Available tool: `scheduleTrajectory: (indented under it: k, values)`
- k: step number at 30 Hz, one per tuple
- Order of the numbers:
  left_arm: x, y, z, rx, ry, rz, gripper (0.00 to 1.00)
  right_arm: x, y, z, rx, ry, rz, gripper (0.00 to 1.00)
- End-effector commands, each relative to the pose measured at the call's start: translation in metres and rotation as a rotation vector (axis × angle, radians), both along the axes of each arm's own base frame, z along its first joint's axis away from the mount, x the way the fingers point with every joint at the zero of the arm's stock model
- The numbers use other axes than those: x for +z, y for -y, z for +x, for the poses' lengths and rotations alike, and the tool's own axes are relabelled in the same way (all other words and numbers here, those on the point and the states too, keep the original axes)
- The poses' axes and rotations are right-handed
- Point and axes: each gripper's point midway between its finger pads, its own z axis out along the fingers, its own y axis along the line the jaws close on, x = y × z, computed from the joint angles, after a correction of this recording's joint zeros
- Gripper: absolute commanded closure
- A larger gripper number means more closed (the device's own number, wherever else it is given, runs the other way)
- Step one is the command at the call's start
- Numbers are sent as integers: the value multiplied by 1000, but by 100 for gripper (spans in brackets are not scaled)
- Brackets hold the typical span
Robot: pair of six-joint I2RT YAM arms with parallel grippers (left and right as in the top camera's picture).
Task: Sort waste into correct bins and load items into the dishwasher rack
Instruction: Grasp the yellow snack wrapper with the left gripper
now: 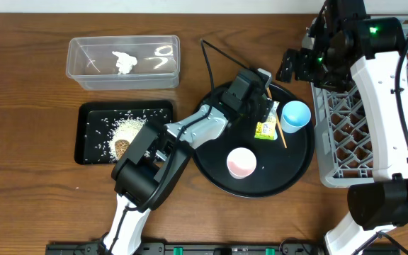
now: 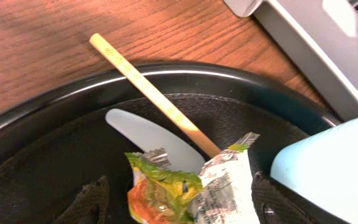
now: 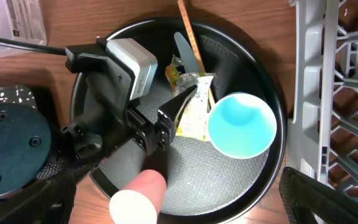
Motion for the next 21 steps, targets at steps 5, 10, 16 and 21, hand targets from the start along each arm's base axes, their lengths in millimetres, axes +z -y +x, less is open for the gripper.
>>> scheduleTrajectory:
  k: [5,10,16,21]
  values:
    - [-18,-1,-4,0,-40,10,47,0,-3,-1,12,0,4,1]
    - [-36,-3,-6,0,-67,30,36,0,-3,-1,12,0,4,1]
    - [-42,-4,-7,1,-75,37,31,0,-3,-1,12,0,4,1]
    - [-42,-4,-6,1,-73,36,78,0,-3,-1,12,0,4,1]
